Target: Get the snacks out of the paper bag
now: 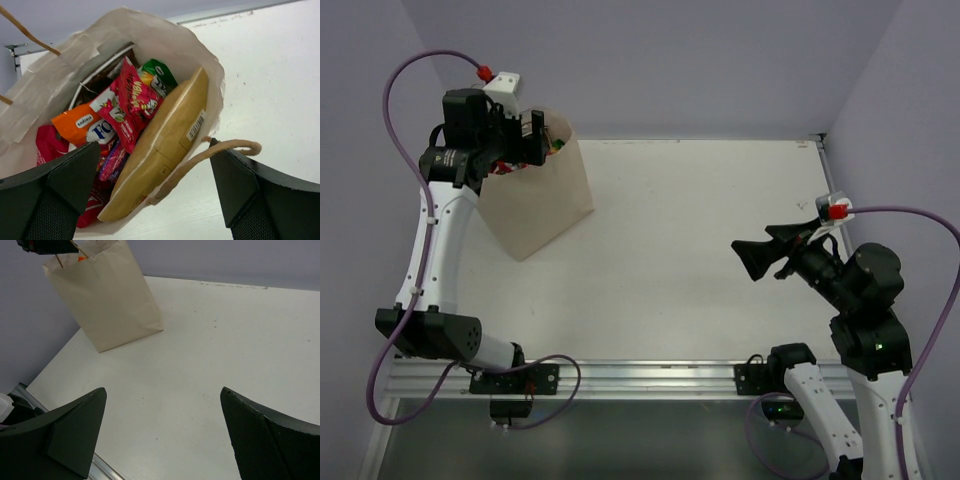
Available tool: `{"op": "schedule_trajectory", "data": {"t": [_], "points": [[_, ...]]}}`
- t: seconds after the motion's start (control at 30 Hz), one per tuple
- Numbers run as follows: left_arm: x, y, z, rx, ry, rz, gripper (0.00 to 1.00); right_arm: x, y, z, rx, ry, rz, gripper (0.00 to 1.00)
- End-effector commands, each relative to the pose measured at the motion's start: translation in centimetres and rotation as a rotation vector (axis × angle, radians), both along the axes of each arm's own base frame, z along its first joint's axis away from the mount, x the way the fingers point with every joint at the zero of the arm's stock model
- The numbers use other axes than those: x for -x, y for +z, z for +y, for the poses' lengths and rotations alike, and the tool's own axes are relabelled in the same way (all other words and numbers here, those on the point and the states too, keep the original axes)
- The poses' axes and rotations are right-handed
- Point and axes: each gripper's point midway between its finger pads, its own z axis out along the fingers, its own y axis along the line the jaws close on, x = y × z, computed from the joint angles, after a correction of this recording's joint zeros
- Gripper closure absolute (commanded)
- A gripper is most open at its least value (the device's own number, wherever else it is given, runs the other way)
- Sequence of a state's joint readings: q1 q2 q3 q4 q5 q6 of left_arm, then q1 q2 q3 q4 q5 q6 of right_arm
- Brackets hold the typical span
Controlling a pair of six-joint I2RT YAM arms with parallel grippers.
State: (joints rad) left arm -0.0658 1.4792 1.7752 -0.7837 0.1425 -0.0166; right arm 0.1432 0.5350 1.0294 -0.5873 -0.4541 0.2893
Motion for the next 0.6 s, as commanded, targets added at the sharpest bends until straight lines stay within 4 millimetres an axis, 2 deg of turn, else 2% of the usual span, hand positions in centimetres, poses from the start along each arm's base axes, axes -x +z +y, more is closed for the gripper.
{"op": "schedule_trajectory", "data": {"t": [0.0,0.07,0.37,0.47,0.57], "points": [[2.3,0.6,-1.6,-0.003,-0.131,-0.036,0.00,0.3,0.6,0.9,-0.024,0.051,-0.019,0.01],[2.6,-0.6,-1.3,-0.018,-0.125,-0.007,0.00,0.2,0.4,1.1,-0.028,0.066,-0.013,0.01],[2.8,-3.4,-0.9,-0.057,-0.132,0.049,0.03,0.2,0.1,1.4,-0.030,0.081,-0.003,0.01],[2.5,-4.2,-1.2,-0.090,-0.147,0.051,0.10,0.1,0.0,1.4,-0.033,0.082,-0.003,0.01],[2.1,-4.8,-2.2,-0.091,-0.184,0.059,0.27,0.2,0.0,1.5,-0.035,0.091,0.002,0.01]]}}
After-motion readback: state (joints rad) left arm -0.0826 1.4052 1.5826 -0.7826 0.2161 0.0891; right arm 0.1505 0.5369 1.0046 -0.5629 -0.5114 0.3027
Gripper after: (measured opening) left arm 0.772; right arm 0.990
